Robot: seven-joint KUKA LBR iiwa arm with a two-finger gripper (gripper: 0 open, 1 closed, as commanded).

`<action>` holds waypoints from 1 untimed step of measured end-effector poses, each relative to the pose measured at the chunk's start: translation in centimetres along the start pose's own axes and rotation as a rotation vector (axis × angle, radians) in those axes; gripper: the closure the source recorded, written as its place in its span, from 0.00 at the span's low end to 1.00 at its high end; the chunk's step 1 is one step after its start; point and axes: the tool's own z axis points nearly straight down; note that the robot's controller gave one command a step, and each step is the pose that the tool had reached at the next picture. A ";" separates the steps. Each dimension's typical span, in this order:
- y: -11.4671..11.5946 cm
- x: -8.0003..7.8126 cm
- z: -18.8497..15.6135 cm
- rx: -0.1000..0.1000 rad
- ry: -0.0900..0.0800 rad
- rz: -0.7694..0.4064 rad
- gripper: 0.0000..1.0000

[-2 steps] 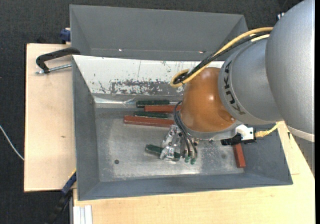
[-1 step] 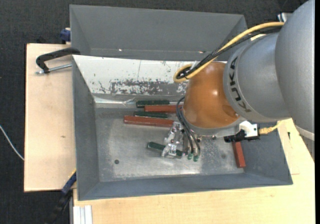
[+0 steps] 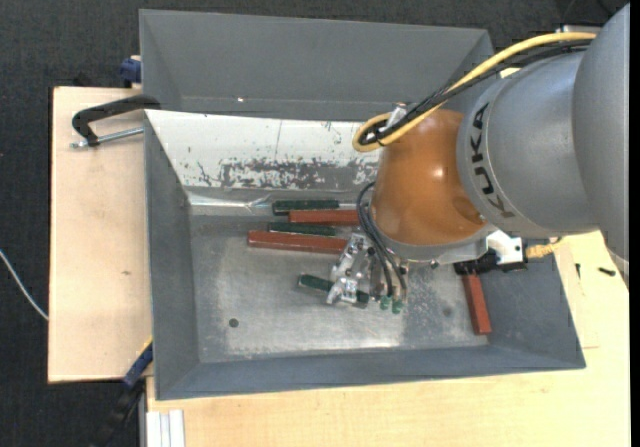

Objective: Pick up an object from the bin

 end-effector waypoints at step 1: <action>0.0 0.1 -0.1 0.001 0.003 0.000 1.00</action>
Offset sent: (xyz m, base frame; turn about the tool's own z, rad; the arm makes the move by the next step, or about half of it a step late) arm 0.0001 0.0002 0.0141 0.0000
